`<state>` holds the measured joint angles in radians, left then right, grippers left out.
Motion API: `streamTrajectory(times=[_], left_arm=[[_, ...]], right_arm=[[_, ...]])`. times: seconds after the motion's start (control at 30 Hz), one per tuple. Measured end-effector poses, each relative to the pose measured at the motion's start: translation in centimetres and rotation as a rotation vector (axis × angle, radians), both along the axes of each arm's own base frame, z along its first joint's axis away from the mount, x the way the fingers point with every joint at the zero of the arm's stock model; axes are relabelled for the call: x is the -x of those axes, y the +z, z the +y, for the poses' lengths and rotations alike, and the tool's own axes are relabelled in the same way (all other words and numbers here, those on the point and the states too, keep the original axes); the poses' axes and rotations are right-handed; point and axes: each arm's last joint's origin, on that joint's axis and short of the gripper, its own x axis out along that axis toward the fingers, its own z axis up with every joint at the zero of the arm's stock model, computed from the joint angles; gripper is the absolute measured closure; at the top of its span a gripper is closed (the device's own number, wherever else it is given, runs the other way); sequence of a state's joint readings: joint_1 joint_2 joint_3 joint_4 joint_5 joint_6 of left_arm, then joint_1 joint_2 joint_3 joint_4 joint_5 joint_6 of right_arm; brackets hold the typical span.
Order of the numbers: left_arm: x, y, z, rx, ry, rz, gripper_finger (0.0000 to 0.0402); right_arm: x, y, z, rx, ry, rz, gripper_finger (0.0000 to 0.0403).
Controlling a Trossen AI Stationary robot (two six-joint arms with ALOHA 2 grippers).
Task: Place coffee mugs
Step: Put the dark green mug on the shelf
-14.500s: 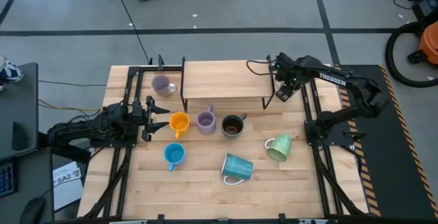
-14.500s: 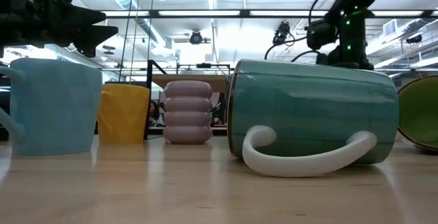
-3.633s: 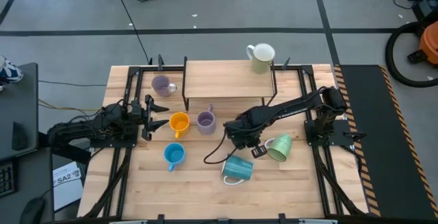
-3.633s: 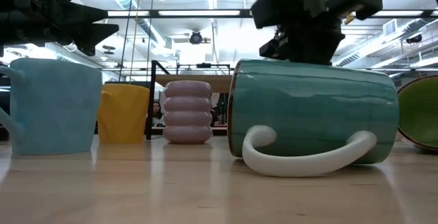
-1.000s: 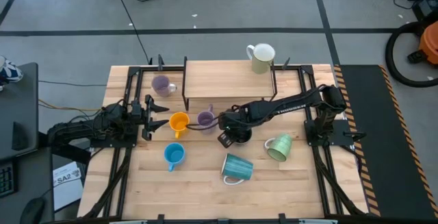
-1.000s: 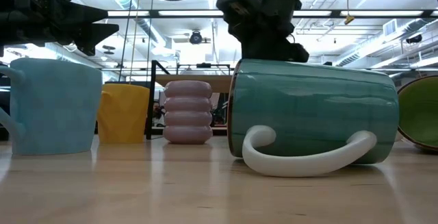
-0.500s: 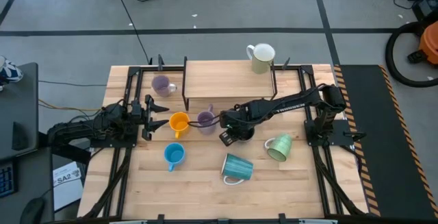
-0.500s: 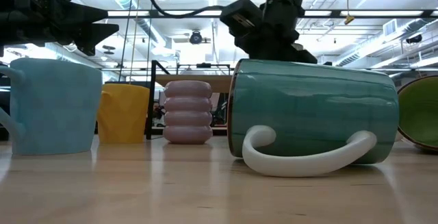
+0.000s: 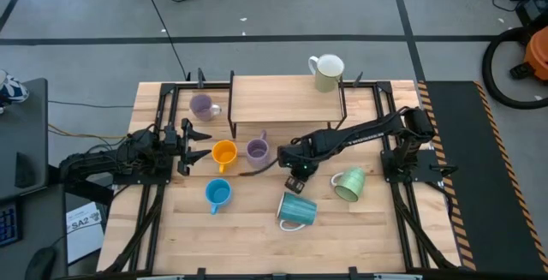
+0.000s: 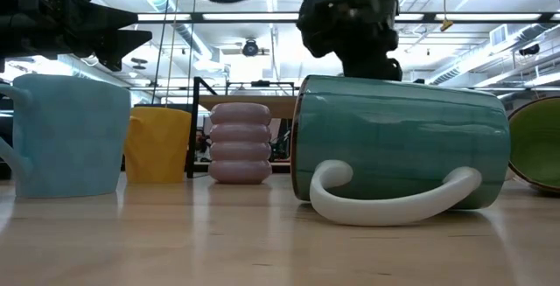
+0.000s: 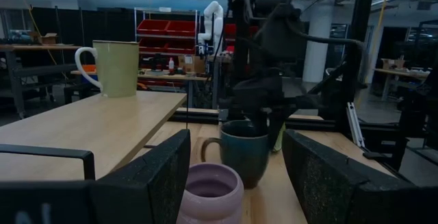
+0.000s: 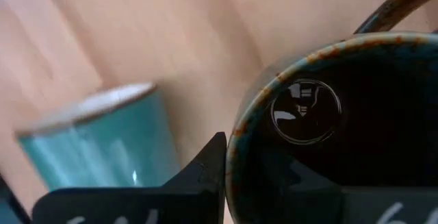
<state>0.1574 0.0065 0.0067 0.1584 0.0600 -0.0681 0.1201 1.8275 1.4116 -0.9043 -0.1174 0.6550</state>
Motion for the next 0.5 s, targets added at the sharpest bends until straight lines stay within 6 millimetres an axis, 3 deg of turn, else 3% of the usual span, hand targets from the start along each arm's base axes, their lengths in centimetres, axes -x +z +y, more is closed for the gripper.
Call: streamTrajectory(times=[0.23, 0.5], left_arm=[[0.0, 0.0, 0.0, 0.0, 0.0, 0.0, 0.0164], [0.0, 0.0, 0.0, 0.0, 0.0, 0.0, 0.0164]], right_arm=[[0.2, 1.0, 1.6, 0.005, 0.174, 0.009, 0.0355], [0.0, 2.1, 2.5, 0.014, 0.2, -0.019, 0.0357]])
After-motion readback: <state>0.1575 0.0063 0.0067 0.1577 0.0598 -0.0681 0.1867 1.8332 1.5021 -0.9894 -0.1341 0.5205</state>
